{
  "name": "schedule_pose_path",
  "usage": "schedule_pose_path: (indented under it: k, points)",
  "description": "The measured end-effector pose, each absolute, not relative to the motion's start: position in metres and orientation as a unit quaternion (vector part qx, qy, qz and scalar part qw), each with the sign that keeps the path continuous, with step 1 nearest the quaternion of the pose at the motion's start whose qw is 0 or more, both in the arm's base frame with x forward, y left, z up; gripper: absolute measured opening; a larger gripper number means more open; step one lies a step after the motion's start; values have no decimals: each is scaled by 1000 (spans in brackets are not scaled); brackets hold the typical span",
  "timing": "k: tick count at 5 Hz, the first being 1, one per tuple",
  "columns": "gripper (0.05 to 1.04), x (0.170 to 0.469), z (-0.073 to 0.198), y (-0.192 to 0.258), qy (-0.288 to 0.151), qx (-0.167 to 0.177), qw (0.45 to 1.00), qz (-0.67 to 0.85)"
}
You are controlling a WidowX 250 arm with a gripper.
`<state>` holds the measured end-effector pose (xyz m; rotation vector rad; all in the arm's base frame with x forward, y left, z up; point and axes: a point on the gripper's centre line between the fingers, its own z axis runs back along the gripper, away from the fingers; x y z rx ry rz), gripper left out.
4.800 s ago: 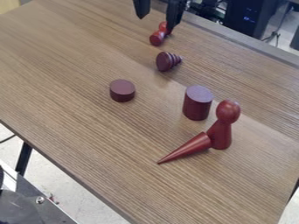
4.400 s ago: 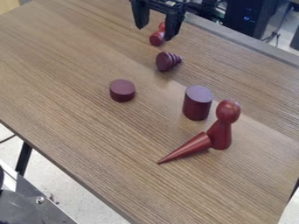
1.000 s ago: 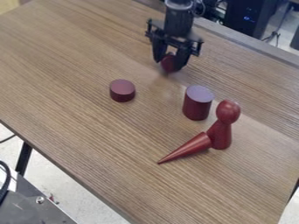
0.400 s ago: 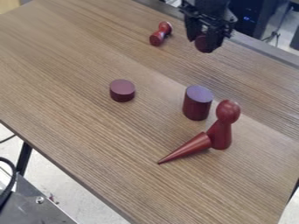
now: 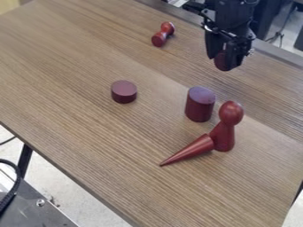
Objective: Move the cone to the right
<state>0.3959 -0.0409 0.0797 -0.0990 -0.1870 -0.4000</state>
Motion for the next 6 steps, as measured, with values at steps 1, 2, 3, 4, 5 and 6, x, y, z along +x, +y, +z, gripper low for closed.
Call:
schedule_pose_path:
  k: [1,2,3,4,5,6]
  points:
    - [602,397,78,-43,-101,-51,970,-216]
    - [602,397,71,-49,-98,-51,965,-238]
    - [602,396,59,-60,-98,-53,958,-266]
    - [602,386,36,-73,-66,-80,958,-267]
    - [602,385,34,-73,-68,-80,959,-265]
    - [602,384,32,-74,-67,-79,961,-256]
